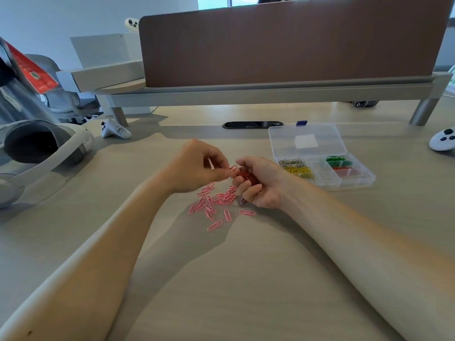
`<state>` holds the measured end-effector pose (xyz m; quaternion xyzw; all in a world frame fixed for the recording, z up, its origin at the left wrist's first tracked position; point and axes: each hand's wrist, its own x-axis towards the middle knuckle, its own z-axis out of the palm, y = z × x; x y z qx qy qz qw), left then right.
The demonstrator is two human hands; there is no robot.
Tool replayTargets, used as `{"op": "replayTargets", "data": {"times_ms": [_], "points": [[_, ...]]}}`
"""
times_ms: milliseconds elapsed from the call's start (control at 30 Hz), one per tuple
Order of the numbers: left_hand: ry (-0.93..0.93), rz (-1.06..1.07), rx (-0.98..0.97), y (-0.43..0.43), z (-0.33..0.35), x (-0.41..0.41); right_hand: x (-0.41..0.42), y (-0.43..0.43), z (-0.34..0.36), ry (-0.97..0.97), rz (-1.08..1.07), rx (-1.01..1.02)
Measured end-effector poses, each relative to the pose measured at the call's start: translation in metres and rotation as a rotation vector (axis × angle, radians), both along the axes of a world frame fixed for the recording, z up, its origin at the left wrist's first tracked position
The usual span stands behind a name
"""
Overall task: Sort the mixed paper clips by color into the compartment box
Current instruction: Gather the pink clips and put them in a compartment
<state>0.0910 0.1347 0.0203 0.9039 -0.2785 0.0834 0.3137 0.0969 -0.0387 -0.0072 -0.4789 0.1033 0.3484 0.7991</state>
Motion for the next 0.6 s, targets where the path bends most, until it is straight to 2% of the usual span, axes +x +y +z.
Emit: {"op": "replayTargets", "data": {"times_ms": [167, 333, 467, 600], "points": [[-0.144, -0.012, -0.082, -0.018, -0.016, 0.000, 0.001, 0.000, -0.001, -0.005, 0.063, -0.010], [-0.170, 0.091, -0.184, -0.017, -0.020, 0.007, 0.003, -0.004, 0.005, -0.046, -0.045, -0.010], [0.029, 0.161, 0.126, -0.007, -0.033, 0.012, 0.009, -0.021, 0.016, -0.081, -0.152, 0.057], [0.068, 0.128, 0.188, -0.005, -0.036, 0.016, 0.012, -0.029, 0.018, -0.076, -0.183, 0.086]]}}
